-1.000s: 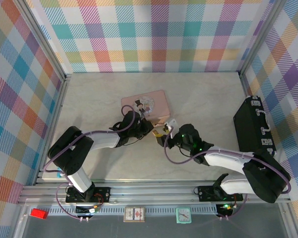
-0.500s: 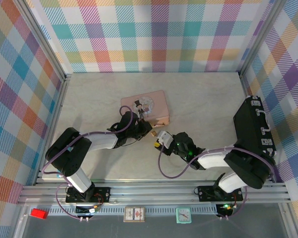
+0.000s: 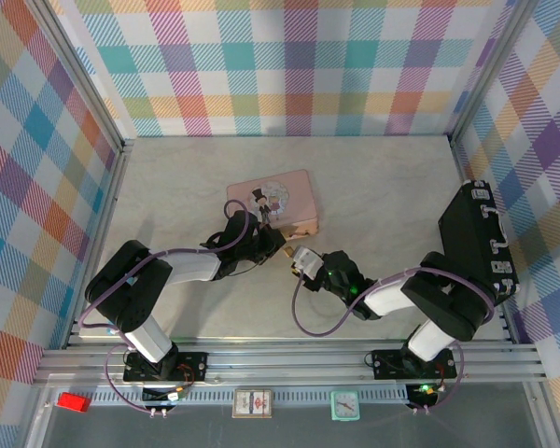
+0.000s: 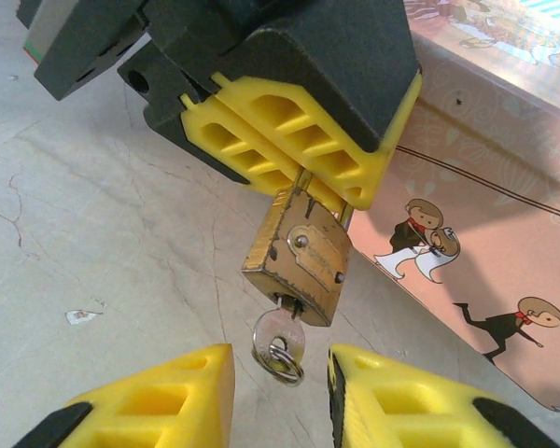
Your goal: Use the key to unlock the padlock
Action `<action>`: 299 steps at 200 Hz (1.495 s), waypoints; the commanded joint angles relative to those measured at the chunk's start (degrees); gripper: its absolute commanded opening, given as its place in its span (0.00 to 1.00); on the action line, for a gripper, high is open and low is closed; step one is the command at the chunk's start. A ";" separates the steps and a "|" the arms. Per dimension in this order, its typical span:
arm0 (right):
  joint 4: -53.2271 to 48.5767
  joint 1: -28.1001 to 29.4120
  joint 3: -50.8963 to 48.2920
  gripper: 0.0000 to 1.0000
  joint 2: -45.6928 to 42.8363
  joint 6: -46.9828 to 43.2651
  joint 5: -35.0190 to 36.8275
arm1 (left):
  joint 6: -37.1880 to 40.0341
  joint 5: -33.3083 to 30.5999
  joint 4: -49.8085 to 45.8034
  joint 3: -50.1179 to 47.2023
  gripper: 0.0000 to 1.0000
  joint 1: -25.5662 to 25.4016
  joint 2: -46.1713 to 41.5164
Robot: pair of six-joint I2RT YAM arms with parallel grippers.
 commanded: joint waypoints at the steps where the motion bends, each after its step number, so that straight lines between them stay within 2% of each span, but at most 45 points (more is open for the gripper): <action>1: 3.45 0.57 1.34 0.32 0.73 0.27 1.07 | -4.58 3.83 3.97 -0.19 0.00 0.72 -0.93; 151: 7.15 0.97 1.35 0.22 4.38 3.51 4.06 | -5.02 2.74 3.74 -1.22 0.00 0.70 -2.19; 206: 8.80 1.12 -0.39 0.29 4.43 3.09 5.81 | -5.04 1.99 3.21 -1.33 0.00 0.69 -2.39; 234: 8.50 1.28 -0.23 0.23 4.77 3.51 5.56 | -5.02 1.98 3.10 -1.27 0.00 0.68 -2.45; 299: 7.91 1.46 0.65 0.20 5.03 4.57 5.70 | -4.67 2.17 2.43 -1.09 0.00 0.64 -2.91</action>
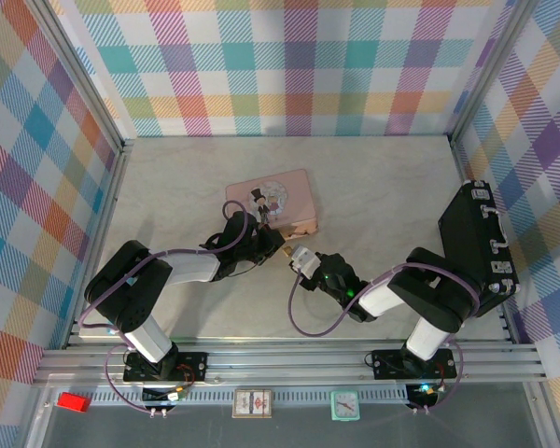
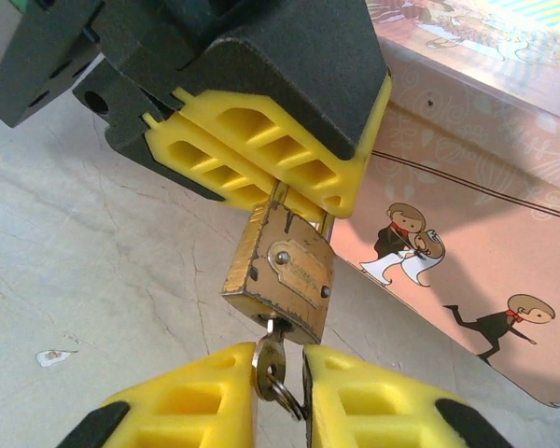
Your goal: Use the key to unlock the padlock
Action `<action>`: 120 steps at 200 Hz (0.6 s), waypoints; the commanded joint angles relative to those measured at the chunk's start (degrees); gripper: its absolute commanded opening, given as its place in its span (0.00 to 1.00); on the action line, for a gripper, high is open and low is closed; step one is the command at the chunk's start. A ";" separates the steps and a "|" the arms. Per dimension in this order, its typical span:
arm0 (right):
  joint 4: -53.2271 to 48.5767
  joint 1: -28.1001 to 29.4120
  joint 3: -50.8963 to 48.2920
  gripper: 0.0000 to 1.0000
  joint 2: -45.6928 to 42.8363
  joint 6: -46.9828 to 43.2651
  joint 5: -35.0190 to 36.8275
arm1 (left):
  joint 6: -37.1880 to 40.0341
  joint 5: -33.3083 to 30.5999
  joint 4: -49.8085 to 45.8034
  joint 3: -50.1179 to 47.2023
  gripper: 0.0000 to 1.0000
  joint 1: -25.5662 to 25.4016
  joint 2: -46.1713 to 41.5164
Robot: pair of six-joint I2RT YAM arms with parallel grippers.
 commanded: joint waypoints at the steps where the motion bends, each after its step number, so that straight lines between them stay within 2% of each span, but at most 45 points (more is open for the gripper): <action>1: 1.12 0.32 0.36 0.20 0.33 1.73 0.86 | -4.03 2.51 1.20 -0.29 0.00 0.46 -2.75; 61: -1.17 0.32 1.77 0.17 0.25 5.44 1.29 | -3.95 2.75 1.80 -0.20 0.00 0.07 -2.65; 120: -1.39 0.32 2.29 0.19 0.08 7.52 1.57 | -3.95 2.86 2.57 -0.03 0.00 -0.57 -1.88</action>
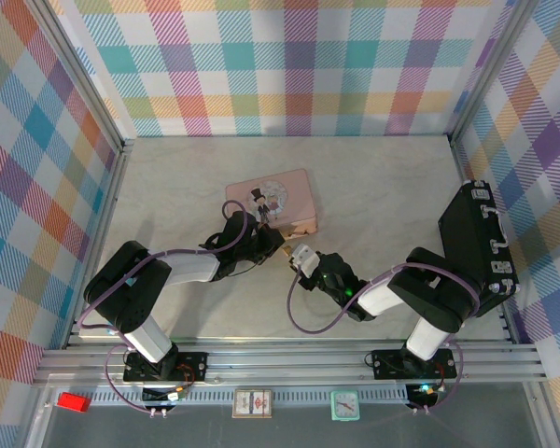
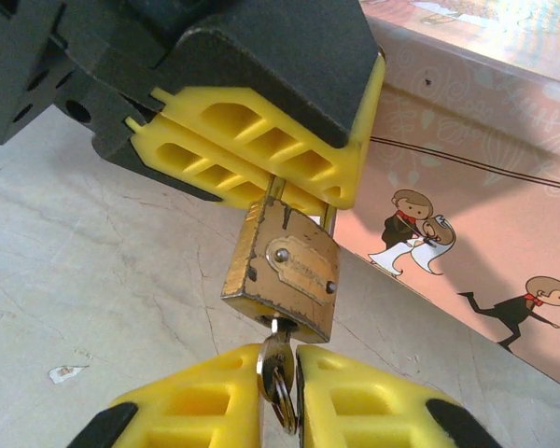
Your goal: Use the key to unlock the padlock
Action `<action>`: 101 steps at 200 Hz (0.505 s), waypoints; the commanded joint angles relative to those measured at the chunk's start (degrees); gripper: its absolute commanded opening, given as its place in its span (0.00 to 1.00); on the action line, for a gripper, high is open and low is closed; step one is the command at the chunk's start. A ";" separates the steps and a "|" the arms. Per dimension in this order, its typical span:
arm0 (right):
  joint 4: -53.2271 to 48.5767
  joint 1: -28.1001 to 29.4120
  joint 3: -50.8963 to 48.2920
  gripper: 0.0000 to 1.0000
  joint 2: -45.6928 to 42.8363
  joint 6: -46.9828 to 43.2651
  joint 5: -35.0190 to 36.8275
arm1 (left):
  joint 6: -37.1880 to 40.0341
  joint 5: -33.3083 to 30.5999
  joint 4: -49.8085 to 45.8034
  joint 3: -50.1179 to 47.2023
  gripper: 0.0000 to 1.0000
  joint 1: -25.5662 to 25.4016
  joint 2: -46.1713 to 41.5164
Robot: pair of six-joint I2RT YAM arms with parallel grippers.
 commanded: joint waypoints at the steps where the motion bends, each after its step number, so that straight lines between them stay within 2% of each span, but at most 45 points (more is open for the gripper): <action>1: 0.28 0.06 1.42 0.19 0.08 2.34 1.31 | -3.68 2.88 2.55 -0.02 0.00 -0.61 -1.61; 16: 0.33 0.06 1.22 0.22 -0.12 2.46 1.14 | -3.68 2.88 2.60 -0.06 0.00 -0.72 -1.52; 81: 0.77 0.06 1.06 0.18 -0.10 2.19 1.80 | -3.53 2.79 2.09 0.33 0.00 -0.90 -1.16; 101: 1.23 0.06 1.02 0.20 -0.10 2.45 1.43 | -3.42 2.53 1.72 0.33 0.00 -0.90 -1.17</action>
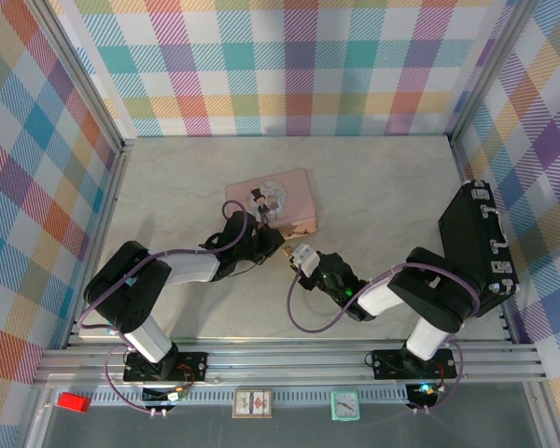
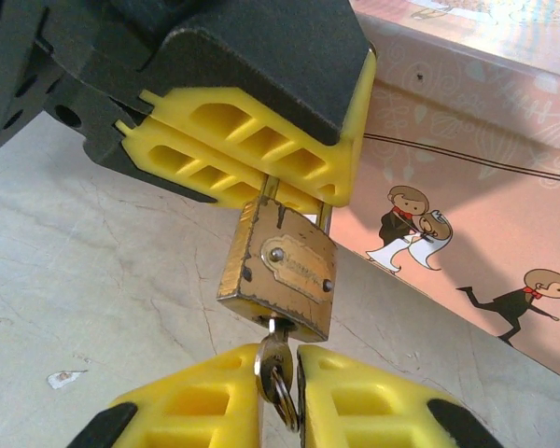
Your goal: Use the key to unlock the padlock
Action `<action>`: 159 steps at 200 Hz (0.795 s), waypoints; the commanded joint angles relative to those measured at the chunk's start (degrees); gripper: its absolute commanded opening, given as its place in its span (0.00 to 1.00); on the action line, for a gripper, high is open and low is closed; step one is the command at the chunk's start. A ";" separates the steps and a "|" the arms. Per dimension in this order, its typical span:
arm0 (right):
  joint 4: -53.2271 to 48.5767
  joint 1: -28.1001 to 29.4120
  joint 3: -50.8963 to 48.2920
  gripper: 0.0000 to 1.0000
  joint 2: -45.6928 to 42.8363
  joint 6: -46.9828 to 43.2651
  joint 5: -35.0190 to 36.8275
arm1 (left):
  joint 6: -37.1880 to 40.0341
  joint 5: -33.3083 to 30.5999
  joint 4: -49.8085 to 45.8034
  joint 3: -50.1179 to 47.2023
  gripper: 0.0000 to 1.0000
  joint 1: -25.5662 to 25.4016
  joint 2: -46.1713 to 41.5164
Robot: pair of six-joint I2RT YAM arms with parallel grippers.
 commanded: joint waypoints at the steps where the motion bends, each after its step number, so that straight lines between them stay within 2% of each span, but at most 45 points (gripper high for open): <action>1: 1.29 -0.01 0.96 0.21 -0.10 1.41 0.85 | -3.22 2.60 1.64 0.33 0.00 -0.47 -1.16; 17: 2.14 -0.01 0.81 0.25 -0.03 1.50 0.62 | -3.22 2.43 1.43 0.33 0.00 -0.50 -1.16; 43: 3.54 0.08 0.35 0.26 0.24 0.76 0.75 | -3.22 2.33 0.99 0.50 0.00 -0.56 -1.16; 123: 4.54 0.17 0.10 0.19 0.61 0.95 0.14 | -2.61 2.25 -0.42 1.25 0.00 -0.76 -1.18; 159: 4.34 0.17 0.38 0.16 -0.27 5.66 -1.36 | -3.31 2.60 1.14 1.46 0.00 -1.35 -0.85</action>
